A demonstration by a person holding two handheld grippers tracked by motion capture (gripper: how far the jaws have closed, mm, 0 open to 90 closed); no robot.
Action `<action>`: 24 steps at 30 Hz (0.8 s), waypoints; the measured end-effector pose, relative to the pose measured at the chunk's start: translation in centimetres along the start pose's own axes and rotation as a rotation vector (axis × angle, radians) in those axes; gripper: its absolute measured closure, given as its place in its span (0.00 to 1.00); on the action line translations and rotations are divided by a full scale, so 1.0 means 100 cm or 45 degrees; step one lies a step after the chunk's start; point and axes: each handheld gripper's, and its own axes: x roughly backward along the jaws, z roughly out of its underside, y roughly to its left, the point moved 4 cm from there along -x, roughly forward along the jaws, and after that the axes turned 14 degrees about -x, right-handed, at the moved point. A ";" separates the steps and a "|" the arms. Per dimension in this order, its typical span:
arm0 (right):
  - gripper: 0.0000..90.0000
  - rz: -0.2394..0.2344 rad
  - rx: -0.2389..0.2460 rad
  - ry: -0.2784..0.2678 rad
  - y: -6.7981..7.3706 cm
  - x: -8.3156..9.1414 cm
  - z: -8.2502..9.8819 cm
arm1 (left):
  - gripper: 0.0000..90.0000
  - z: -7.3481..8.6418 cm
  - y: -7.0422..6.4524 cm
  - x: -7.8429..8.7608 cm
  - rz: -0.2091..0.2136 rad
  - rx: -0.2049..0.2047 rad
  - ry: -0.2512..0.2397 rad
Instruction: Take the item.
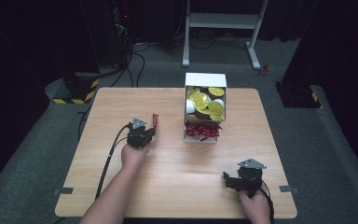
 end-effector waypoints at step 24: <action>0.08 0.001 0.008 -0.002 0.000 0.000 0.000 | 0.85 0.008 0.003 -0.017 -0.073 -0.015 0.205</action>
